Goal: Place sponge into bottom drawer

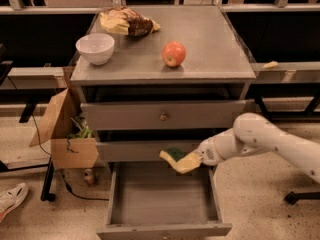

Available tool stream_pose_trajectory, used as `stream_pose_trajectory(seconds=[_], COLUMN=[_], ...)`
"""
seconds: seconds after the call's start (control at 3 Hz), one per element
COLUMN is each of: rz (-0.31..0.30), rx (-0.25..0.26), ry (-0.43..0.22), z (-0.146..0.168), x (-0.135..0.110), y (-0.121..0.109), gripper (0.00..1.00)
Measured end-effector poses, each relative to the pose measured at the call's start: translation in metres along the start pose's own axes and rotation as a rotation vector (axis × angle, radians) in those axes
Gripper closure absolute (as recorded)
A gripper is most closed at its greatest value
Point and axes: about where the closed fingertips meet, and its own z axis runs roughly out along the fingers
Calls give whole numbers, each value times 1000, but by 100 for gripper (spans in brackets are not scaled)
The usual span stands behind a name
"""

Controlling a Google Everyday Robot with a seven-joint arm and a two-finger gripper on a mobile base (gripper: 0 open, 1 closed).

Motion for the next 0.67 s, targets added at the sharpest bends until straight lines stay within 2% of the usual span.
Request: stream_pose_trajectory(seconds=[0.33,0.67], rz=[33,28], rx=[-32,-28], ry=[8,7], z=[23,20], x=[16,14], y=[-6,-4], gripper=[100,100])
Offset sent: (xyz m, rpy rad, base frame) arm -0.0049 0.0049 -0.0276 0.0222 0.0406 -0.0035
